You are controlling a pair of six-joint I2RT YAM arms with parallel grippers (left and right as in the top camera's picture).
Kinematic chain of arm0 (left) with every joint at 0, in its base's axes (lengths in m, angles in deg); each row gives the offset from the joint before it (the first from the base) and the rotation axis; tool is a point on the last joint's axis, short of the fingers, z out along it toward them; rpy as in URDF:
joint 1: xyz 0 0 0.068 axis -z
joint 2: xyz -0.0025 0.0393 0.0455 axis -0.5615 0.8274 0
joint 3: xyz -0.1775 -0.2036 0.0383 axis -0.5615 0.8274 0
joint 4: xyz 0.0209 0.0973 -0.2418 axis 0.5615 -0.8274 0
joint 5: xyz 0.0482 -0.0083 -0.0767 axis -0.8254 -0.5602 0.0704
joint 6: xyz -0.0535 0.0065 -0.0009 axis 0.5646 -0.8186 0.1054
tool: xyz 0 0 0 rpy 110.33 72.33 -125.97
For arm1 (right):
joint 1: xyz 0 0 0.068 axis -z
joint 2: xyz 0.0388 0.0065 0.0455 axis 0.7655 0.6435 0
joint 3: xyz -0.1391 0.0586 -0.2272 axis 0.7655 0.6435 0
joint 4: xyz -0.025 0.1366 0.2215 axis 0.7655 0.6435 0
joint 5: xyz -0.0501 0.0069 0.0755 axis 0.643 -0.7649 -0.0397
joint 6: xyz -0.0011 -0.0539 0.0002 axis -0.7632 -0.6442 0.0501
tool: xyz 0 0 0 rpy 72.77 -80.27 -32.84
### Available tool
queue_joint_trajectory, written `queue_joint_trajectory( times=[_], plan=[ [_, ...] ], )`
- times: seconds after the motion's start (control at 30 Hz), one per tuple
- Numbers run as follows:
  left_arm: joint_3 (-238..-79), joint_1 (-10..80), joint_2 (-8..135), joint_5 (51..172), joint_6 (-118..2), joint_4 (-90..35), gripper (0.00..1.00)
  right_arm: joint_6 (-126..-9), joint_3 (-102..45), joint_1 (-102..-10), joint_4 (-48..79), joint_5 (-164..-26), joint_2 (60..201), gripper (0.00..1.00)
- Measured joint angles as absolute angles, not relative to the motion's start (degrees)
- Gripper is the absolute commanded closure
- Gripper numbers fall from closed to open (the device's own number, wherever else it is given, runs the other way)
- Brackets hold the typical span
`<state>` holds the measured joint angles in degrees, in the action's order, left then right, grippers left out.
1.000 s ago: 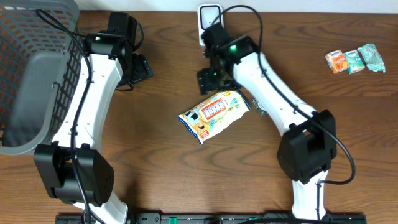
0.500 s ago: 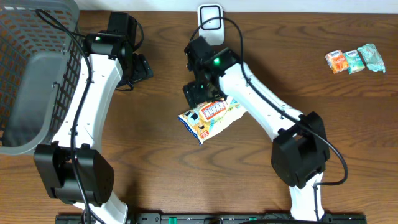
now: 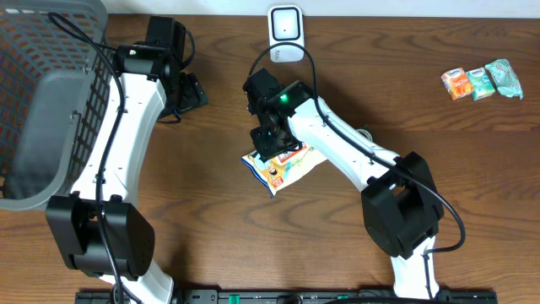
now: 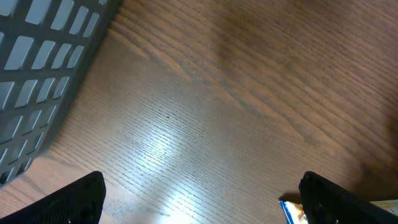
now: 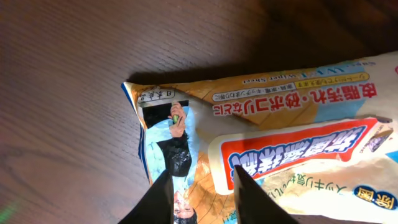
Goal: Scan the item barcode
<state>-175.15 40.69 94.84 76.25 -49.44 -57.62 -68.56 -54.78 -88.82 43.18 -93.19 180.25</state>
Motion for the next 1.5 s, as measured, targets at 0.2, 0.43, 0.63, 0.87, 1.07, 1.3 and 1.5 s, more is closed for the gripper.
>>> queue_joint_trajectory(
  times=[0.2,0.43,0.63,0.87,1.07,1.3,1.5],
  plan=[
    [-175.2,40.7,94.8,76.2,-49.4,-57.6,0.02,-68.5,-54.0,-88.8,44.9,-93.2,180.2,0.91],
    [-175.2,40.7,94.8,76.2,-49.4,-57.6,0.02,-64.7,-41.2,-88.8,33.8,-92.5,179.5,0.99],
    [-175.2,40.7,94.8,76.2,-49.4,-57.6,0.02,-63.8,-41.1,-88.5,41.9,-92.3,178.6,0.93],
    [-175.2,40.7,94.8,76.2,-49.4,-57.6,0.02,-65.4,-58.3,-84.8,56.6,-85.3,178.5,0.62],
    [-175.2,40.7,94.8,76.2,-49.4,-57.6,0.02,-65.6,-59.2,-82.3,51.0,-82.1,178.4,0.57],
    [-175.2,40.7,94.8,76.2,-49.4,-57.6,0.02,-65.4,-45.2,-82.0,34.4,-82.7,178.4,0.53],
    [-175.2,40.7,94.8,76.2,-49.4,-57.6,0.02,-65.0,-41.2,-80.6,32.6,-81.5,177.7,0.48]
  ],
)
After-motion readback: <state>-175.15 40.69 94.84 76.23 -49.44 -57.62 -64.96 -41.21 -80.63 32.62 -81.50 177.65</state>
